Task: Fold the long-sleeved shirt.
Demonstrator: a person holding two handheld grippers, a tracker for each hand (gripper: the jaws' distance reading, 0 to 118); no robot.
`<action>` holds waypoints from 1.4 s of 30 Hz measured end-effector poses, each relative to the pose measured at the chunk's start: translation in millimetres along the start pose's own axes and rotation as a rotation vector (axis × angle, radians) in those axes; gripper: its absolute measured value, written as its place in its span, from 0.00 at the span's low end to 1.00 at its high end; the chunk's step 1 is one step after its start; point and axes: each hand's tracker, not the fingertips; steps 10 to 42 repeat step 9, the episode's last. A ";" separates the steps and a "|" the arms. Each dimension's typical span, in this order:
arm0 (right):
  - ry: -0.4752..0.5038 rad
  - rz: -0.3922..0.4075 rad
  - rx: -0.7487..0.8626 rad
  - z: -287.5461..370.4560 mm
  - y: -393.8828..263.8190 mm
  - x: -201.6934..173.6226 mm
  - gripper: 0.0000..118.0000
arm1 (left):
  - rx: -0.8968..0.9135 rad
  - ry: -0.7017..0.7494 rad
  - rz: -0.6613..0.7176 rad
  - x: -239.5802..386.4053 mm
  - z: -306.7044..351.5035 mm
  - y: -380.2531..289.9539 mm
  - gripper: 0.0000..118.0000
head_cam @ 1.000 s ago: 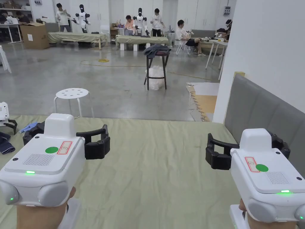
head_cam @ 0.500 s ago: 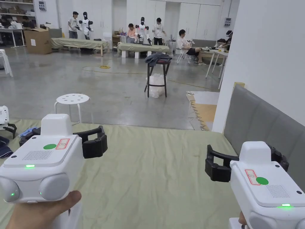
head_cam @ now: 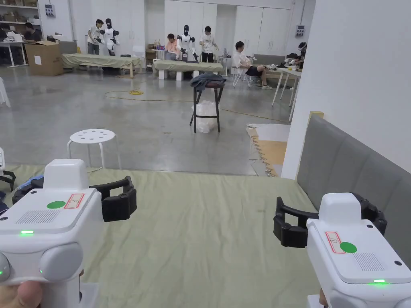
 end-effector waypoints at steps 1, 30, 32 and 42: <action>0.002 -0.001 0.001 -0.3 -0.1 0.7 1.00 | -0.003 0.009 -0.014 -0.5 -0.3 -0.2 0.94; -0.011 -0.008 0.022 2.6 6.5 1.3 1.00 | 0.037 0.027 -0.027 2.7 1.7 -3.7 0.94; -0.011 -0.008 0.022 2.6 6.5 1.3 1.00 | 0.037 0.027 -0.027 2.7 1.7 -3.7 0.94; -0.011 -0.008 0.022 2.6 6.5 1.3 1.00 | 0.037 0.027 -0.027 2.7 1.7 -3.7 0.94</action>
